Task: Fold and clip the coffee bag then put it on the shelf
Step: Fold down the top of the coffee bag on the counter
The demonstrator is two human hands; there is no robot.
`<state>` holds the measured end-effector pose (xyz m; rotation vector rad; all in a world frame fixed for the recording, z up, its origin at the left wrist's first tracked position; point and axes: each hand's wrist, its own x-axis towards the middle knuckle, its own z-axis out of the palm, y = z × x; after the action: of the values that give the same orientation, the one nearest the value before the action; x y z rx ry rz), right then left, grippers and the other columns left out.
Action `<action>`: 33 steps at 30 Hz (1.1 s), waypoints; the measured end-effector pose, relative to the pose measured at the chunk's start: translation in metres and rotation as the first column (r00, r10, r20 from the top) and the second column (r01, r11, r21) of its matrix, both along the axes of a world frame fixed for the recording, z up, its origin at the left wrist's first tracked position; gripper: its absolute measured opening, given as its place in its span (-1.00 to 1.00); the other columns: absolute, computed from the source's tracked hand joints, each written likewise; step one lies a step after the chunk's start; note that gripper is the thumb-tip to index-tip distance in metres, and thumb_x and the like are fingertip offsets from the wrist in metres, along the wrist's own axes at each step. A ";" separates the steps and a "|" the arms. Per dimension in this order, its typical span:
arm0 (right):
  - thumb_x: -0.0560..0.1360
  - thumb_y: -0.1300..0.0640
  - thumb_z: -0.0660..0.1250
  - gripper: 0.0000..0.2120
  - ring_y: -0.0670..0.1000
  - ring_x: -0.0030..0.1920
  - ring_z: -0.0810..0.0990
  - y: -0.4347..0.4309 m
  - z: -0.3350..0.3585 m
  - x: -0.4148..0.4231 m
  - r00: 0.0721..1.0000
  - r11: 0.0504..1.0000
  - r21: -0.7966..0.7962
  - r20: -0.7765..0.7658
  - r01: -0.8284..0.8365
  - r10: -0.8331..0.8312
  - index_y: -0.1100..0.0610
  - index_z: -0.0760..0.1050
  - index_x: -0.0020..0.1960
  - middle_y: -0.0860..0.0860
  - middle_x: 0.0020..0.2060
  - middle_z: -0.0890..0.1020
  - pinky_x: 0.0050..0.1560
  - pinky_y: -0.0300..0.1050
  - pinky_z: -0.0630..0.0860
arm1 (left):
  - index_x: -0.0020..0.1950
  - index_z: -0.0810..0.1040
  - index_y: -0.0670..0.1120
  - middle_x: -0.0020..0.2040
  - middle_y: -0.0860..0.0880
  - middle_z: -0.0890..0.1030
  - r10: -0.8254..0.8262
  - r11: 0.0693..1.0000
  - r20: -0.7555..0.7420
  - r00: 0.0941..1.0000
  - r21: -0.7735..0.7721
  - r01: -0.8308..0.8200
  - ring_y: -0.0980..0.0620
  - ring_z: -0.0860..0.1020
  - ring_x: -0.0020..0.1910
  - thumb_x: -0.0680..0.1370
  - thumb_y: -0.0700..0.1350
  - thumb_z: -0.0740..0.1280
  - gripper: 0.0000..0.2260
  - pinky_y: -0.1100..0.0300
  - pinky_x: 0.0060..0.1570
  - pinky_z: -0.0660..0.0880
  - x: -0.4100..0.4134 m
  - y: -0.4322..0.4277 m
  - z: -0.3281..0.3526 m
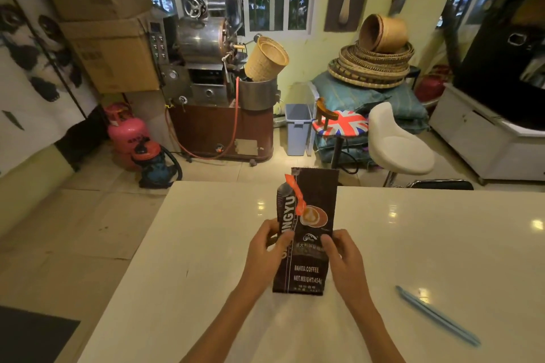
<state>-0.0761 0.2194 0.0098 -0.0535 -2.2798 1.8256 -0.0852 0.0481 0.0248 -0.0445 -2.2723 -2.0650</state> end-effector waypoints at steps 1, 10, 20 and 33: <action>0.58 0.17 0.27 -0.85 -0.09 -0.24 0.62 0.001 0.002 -0.001 1.000 0.999 0.033 -0.008 0.018 -0.017 0.09 0.43 -0.17 -0.01 -0.26 0.61 -0.28 -0.34 0.54 | -0.12 0.49 -0.03 -0.13 -0.06 0.65 0.036 0.998 -0.023 0.999 -0.055 -0.037 -0.01 0.64 -0.14 0.58 -0.09 0.33 -0.91 0.14 -0.16 0.61 -0.004 0.000 0.005; 0.54 0.17 0.34 -0.90 -0.11 -0.10 0.64 0.007 0.012 -0.001 1.000 0.999 0.034 0.005 0.005 -0.006 0.14 0.42 -0.02 -0.08 -0.12 0.63 -0.21 -0.35 0.59 | -0.16 0.41 -0.09 -0.18 -0.04 0.61 -0.009 0.994 -0.035 0.999 -0.107 0.005 0.01 0.64 -0.15 0.60 -0.13 0.29 -0.85 0.10 -0.14 0.64 -0.011 0.009 0.013; 0.51 0.20 0.39 -0.47 -0.02 0.06 0.63 0.009 0.010 -0.025 0.998 0.995 -0.081 -0.019 0.052 -0.053 -0.12 0.28 0.36 -0.03 0.16 0.55 0.00 -0.14 0.62 | 0.37 0.23 0.21 0.28 0.10 0.48 -0.036 0.999 -0.097 0.995 -0.037 0.033 -0.02 0.60 0.18 0.60 -0.29 0.26 -0.49 0.07 0.13 0.60 -0.019 0.006 -0.001; 0.46 0.27 0.44 -0.84 0.03 -0.13 0.63 0.027 0.004 -0.044 0.972 0.946 0.288 -0.219 0.152 -0.089 0.12 0.69 0.01 0.08 -0.16 0.68 -0.08 -0.11 0.60 | -0.04 0.69 -0.11 -0.08 0.01 0.66 0.171 0.955 -0.066 0.983 -0.236 -0.182 0.11 0.61 -0.06 0.52 -0.21 0.37 -0.89 0.17 0.02 0.54 -0.041 0.012 0.008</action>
<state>-0.1198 0.2464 0.0139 0.0410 -2.3235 1.3377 -0.1266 0.0599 0.0327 0.0957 -2.3892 -1.6787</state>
